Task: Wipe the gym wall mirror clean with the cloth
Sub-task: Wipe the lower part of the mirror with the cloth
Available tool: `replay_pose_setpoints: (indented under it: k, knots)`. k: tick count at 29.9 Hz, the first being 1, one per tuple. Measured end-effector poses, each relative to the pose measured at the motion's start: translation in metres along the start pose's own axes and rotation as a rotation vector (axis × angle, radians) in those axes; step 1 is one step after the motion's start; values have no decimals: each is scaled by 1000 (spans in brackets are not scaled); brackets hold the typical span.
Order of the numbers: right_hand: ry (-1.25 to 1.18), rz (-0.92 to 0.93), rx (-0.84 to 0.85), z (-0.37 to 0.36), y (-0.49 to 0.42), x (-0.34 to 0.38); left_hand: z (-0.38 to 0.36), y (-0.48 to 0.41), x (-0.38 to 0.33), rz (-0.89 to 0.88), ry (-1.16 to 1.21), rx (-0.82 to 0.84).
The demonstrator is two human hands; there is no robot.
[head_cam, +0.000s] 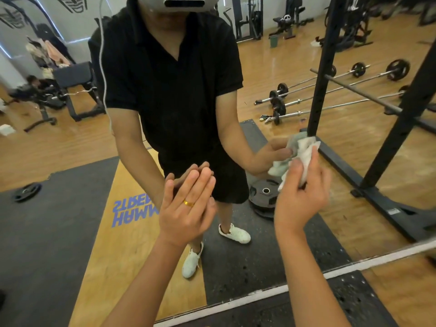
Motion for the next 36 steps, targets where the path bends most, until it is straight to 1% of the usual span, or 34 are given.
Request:
replay_pose_setpoints:
  k: [1, 2, 3, 4, 5, 7, 8, 9, 10, 13, 15, 16, 17, 18, 19, 21, 22, 23, 24, 27, 28, 29, 30, 32, 34, 36]
  knots:
    - [-27, -63, -49, -2, 3, 1, 0, 0, 0, 4, 7, -8]
    - [-58, -84, -60, -8, 11, 7, 0, 0, 1, 8, 14, -12]
    - [-93, -66, -26, -18, 23, 16, 0, 0, 1, 10, 16, -15]
    - [-124, 2, 46, -28, 36, 30, 0, 0, 1, 10, 16, -16]
    - [-133, 113, 146, -37, 47, 44, -1, 0, 1, 6, 21, -11]
    - [-67, 367, 322, -47, 54, 59, -1, 1, 2, 4, 46, 5]
    - [-22, 459, 366, -47, 47, 60, -2, 2, 2, 1, 50, 7]
    - [10, 493, 376, -44, 36, 56, -2, 2, 2, -3, 48, 9]
    - [27, 474, 351, -39, 22, 51, -3, 3, 1, -7, 43, 9]
    - [33, 278, 166, -24, -14, 41, -4, 4, 0, -6, 33, 8]
    - [12, 153, 72, -29, -8, 45, -4, 3, 0, -6, 49, 17]
    - [-11, 110, 54, -36, 3, 50, -3, 2, 0, -5, 68, 22]
    - [-31, 110, 71, -43, 17, 58, -3, 3, 1, -4, 82, 26]
    - [-43, 165, 125, -50, 29, 67, -3, 3, 1, -6, 86, 28]
    - [-47, 258, 205, -55, 37, 76, -4, 4, 1, -14, 83, 29]
    - [20, 448, 335, -57, 32, 81, -8, 5, 1, -21, 73, 40]
    - [76, 506, 346, -52, 21, 77, -9, 5, 1, -18, 72, 46]
    - [124, 509, 306, -43, 8, 68, -9, 5, 1, -14, 73, 46]
    - [144, 440, 236, -32, -8, 55, -9, 5, 1, -11, 71, 40]
    - [78, 23, -70, -3, -33, 14, -6, 2, 1, 10, 80, 22]
    - [60, -35, -121, -2, -30, 10, -4, 0, 1, 18, 86, 23]
    - [49, -30, -128, -6, -24, 11, -3, -2, 2, 25, 95, 26]
    - [34, 13, -92, -12, -17, 16, -1, -3, 2, 37, 110, 37]
    - [0, 148, 66, -24, -6, 29, 4, -4, -1, 74, 178, 58]
    - [36, 355, 194, -24, -9, 38, 12, -11, -16, 88, 269, 44]
    - [103, 506, 250, -19, -24, 32, 16, -30, -40, 58, 356, 30]
Point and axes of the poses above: each hand's wrist, its own y-axis away from the middle knuckle, its own z-axis out of the back of the hand, x = y × z, the point moved 8 cm from there along -y, towards the middle knuckle, and after that the axes turned 10 degrees about -y, right-handed, at the moved point
